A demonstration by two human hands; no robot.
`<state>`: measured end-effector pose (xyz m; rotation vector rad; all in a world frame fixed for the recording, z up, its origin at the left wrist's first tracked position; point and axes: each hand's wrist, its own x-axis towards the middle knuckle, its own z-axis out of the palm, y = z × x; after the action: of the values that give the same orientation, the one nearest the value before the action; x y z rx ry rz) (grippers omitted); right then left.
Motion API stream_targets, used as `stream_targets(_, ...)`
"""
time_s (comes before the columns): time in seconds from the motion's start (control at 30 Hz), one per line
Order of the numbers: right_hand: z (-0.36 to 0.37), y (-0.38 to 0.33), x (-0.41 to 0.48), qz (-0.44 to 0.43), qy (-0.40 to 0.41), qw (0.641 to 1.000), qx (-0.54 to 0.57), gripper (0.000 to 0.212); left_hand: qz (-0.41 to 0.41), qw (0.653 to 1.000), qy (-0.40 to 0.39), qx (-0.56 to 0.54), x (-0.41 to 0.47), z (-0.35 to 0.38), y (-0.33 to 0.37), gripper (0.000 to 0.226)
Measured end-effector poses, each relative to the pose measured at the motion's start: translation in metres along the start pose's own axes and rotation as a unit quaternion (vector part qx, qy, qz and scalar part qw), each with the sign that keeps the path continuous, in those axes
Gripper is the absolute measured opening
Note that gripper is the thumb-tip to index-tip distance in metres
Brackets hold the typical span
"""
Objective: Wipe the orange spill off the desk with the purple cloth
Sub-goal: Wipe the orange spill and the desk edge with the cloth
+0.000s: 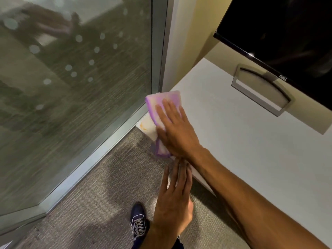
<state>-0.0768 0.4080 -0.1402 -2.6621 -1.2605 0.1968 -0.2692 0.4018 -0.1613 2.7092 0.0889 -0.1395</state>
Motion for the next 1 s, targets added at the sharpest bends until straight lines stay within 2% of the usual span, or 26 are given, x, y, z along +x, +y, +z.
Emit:
stream_targets(0.1,-0.002,0.027,0.009,0.057,0.011,0.998,0.007,0.066,0.011,0.999,0.015,-0.035,0.001,-0.002,0.0,0.093)
stream_targets(0.2,-0.004,0.034,0.021,0.09,0.027,0.995,0.02,0.068,0.003,0.998,-0.005,-0.056,0.0,-0.006,-0.002,0.107)
stream_targets(0.27,-0.002,0.025,0.023,0.101,0.033,0.994,0.022,0.071,-0.008,0.999,-0.029,-0.02,0.001,-0.01,0.0,0.108)
stream_targets(0.37,0.001,0.004,0.018,0.111,0.043,0.992,0.03,0.068,-0.001,0.997,-0.059,0.04,0.003,-0.008,0.003,0.093)
stream_targets(0.5,0.004,-0.023,0.014,0.08,0.038,0.994,0.064,0.058,-0.005,0.997,-0.061,0.049,0.003,-0.003,0.002,0.086)
stream_targets(0.63,0.01,-0.034,0.005,0.031,0.067,0.994,0.079,0.068,-0.019,0.999,-0.036,-0.01,0.001,-0.003,0.003,0.083)
stream_targets(0.73,0.012,-0.039,0.001,0.042,0.048,0.991,0.119,0.056,-0.024,0.999,-0.04,-0.019,0.001,-0.007,0.005,0.083)
stream_targets(0.83,0.01,-0.039,-0.003,0.036,0.012,0.987,0.155,0.069,-0.032,0.998,-0.049,0.023,0.002,-0.007,0.005,0.076)
stream_targets(1.0,-0.002,-0.023,-0.018,-0.042,-0.062,0.994,0.08,0.084,0.001,0.994,-0.055,0.091,0.003,-0.014,0.005,0.08)
